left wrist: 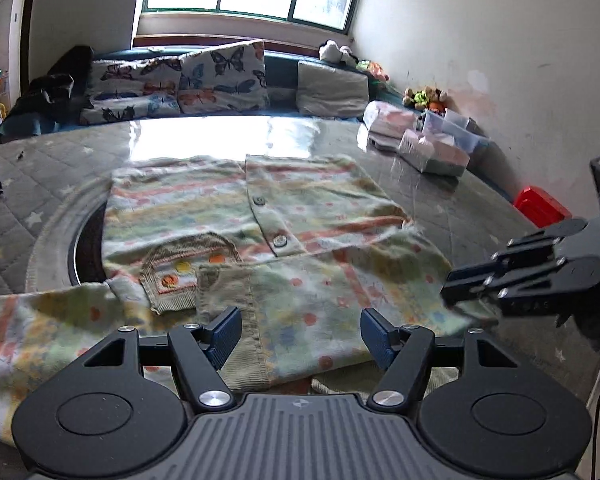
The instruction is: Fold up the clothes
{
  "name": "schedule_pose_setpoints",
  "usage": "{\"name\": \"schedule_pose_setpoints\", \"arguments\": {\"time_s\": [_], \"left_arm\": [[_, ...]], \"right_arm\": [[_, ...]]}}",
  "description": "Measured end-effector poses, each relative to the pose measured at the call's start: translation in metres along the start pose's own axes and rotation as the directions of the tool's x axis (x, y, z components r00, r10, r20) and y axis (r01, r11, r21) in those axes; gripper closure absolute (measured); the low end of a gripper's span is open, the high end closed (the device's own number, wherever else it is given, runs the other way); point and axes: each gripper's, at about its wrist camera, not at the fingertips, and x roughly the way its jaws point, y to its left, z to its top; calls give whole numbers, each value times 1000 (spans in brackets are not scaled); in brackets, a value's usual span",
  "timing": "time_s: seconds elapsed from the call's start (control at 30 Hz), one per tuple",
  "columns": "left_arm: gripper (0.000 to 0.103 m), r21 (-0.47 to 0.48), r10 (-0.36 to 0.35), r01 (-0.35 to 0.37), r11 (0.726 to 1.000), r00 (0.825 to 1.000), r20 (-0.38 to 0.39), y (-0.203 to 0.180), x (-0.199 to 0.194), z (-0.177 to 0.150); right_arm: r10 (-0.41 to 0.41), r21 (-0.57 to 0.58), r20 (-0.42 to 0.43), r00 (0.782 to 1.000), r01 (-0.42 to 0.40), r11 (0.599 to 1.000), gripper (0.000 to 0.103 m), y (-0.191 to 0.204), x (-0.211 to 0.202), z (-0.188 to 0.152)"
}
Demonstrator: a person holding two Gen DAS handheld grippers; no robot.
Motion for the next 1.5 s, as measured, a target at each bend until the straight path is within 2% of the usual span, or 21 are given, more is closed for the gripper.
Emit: {"name": "schedule_pose_setpoints", "arguments": {"time_s": [0.23, 0.37, 0.43, 0.57, 0.7, 0.87, 1.0, 1.13, 1.23, 1.33, 1.5], "left_arm": [[38, -18, -5, 5, 1000, 1000, -13, 1, 8, 3], [40, -23, 3, -4, 1000, 1000, -29, 3, 13, 3], [40, -30, 7, -8, 1000, 999, -37, 6, 15, 2], [41, -40, 20, -22, 999, 998, -51, 12, 16, 0], [42, -52, 31, -32, 998, 999, -29, 13, 11, 2], [46, -59, 45, -47, 997, 998, -41, 18, 12, -1], [46, -71, 57, -59, 996, 998, -26, 21, 3, -3], [44, -103, 110, -109, 989, 994, 1, 33, -13, -5], [44, -141, 177, -174, 975, 984, 11, 50, -25, -9], [43, -190, 260, -252, 949, 965, 17, 70, -40, -14], [36, -277, 407, -392, 877, 913, -2, 111, -63, -22]], "right_arm": [[6, 44, 84, 996, -10, 999, 85, -14, 14, 32], [-13, 72, 55, 998, 9, 997, 88, -25, 39, 34], [-1, 102, 61, 998, -5, 995, 95, -34, 42, 31], [-29, 119, 60, 998, 22, 993, 93, -38, 36, 32], [3, 90, 82, 997, -10, 996, 91, -25, 30, 38], [71, 50, 82, 994, -75, 996, 90, 0, 41, 44], [72, 47, 56, 996, -75, 996, 89, 10, 55, 43], [87, 41, 83, 993, -90, 995, 87, 16, 47, 47], [112, 22, 100, 989, -115, 993, 85, 25, 43, 50], [133, 4, 85, 987, -134, 991, 85, 35, 48, 50], [140, 6, 59, 988, -141, 990, 85, 40, 57, 47]]}}
